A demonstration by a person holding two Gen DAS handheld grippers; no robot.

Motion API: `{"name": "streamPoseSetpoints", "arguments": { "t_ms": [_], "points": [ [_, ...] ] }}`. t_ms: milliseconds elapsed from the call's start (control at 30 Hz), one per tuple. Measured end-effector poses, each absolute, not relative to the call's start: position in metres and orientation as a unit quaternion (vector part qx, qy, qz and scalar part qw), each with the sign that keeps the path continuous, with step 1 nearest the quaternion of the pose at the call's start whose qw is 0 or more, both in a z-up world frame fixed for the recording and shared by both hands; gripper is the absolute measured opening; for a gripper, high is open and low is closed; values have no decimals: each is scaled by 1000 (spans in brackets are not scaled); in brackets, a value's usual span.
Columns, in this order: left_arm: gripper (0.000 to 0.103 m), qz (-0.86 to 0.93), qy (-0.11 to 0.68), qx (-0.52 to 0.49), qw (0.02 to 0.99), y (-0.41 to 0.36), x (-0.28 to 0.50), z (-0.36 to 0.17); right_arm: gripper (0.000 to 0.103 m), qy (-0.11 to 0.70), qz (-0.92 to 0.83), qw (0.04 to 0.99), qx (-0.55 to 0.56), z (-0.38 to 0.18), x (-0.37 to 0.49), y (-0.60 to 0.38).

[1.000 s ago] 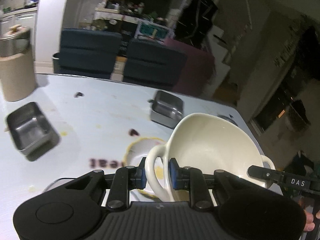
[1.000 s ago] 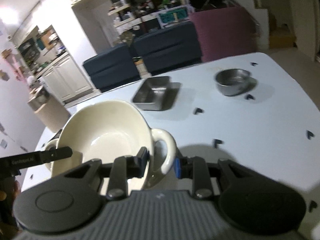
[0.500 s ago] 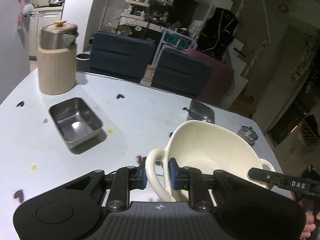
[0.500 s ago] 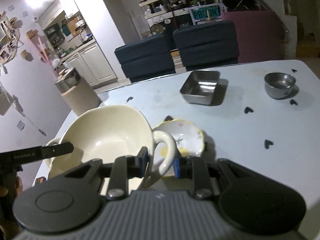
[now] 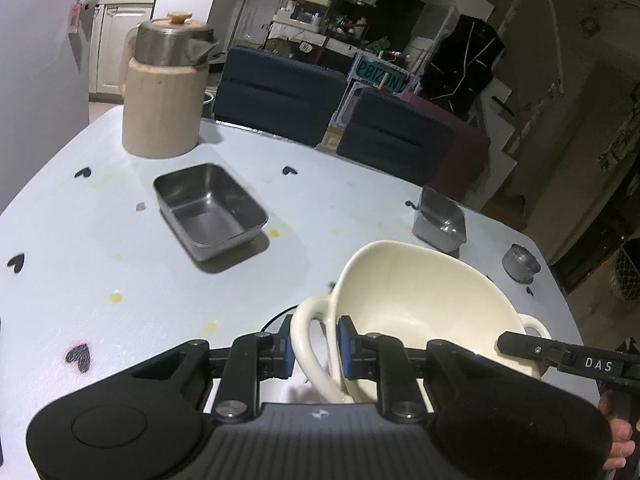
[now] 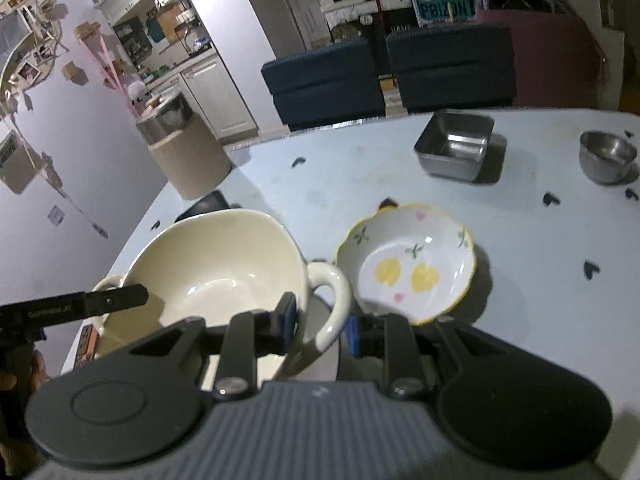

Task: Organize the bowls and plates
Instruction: 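Lift the cream bowl with both grippers and carry it across the table, then carry the cream bowl beside the lemon-print bowl and lower it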

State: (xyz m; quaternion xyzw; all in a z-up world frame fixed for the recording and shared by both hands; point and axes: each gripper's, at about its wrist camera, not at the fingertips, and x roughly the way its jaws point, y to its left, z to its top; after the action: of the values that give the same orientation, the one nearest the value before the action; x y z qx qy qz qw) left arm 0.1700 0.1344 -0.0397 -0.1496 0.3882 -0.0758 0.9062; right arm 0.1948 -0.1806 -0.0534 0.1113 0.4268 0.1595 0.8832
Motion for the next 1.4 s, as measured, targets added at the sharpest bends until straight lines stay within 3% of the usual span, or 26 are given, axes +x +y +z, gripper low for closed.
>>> {"name": "streamPoseSetpoints", "arguments": {
  "t_ms": [733, 1400],
  "points": [
    [26, -81, 436, -178, 878, 166, 181, -100, 30, 476, 141, 866, 60, -88, 206, -130],
    [32, -73, 455, -185, 868, 162, 195, -123, 30, 482, 122, 868, 20, -96, 211, -116]
  ]
}}
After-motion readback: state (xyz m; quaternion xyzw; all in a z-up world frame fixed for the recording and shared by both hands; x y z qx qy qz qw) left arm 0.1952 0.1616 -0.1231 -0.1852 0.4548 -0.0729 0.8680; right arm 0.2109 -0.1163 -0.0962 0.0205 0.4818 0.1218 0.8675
